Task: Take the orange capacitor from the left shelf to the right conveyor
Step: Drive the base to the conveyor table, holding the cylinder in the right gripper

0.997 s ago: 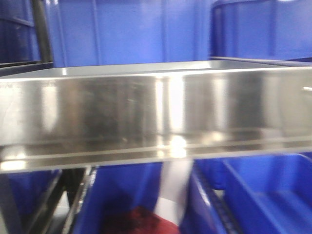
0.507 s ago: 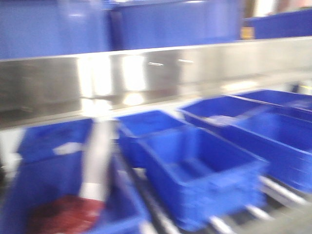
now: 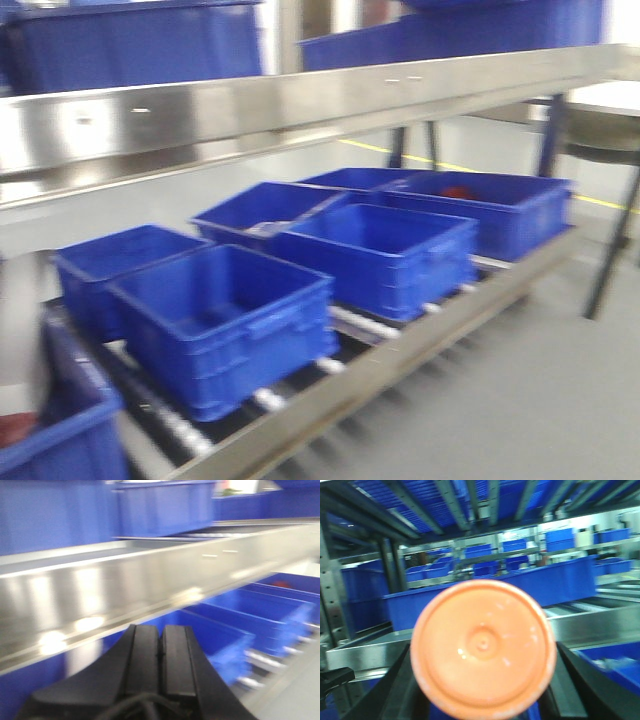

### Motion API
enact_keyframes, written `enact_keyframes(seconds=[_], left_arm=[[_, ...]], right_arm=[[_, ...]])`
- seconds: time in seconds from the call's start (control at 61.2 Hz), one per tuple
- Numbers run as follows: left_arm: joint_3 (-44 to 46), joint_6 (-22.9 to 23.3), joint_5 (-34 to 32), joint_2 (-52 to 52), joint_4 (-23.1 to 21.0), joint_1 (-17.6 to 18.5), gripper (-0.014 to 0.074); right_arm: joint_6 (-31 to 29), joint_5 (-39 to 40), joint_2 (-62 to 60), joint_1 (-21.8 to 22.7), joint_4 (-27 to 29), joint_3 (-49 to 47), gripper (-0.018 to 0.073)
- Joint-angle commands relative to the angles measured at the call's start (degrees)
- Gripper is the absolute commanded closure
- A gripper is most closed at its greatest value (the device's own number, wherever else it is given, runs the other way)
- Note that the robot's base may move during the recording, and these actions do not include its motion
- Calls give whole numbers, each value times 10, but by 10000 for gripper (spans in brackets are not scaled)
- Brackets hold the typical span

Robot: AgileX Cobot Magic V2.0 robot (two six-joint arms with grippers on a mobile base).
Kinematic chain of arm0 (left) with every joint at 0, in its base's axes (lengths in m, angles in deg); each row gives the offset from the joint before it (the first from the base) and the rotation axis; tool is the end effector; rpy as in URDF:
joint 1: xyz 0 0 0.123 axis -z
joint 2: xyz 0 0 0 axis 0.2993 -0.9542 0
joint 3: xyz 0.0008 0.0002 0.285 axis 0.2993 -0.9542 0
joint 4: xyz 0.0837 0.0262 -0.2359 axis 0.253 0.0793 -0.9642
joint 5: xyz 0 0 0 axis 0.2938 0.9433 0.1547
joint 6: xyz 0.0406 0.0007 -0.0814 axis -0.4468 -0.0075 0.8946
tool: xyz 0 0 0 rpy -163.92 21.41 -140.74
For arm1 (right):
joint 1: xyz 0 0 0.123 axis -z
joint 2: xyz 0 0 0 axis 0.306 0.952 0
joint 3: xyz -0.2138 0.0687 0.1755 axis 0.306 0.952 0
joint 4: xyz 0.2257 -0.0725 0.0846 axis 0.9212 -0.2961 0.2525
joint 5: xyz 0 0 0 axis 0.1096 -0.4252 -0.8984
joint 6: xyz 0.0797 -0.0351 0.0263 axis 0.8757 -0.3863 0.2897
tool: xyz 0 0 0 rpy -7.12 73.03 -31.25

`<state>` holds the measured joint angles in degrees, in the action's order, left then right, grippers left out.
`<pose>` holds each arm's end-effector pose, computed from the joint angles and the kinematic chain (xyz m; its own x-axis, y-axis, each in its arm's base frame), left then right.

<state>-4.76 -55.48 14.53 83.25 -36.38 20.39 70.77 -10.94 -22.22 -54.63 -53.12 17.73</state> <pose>0.0566 -0.0031 0.1991 0.0318 -0.0137 -0.9994 0.0528 0.9985 -0.0120 0.0337 0.0277 0.3262 0.0478 0.3338 -0.9414 -0.6459 0.7293 0.2258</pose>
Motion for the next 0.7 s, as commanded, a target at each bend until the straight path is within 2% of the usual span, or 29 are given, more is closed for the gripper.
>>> enact_keyframes(seconds=[0.0,0.686], left_arm=[[-12,0,-51,5,0,0,722],[-12,0,-51,5,0,0,722]], right_arm=[[-5,51,5,0,1,-16,506],[-5,51,5,0,1,-16,506]])
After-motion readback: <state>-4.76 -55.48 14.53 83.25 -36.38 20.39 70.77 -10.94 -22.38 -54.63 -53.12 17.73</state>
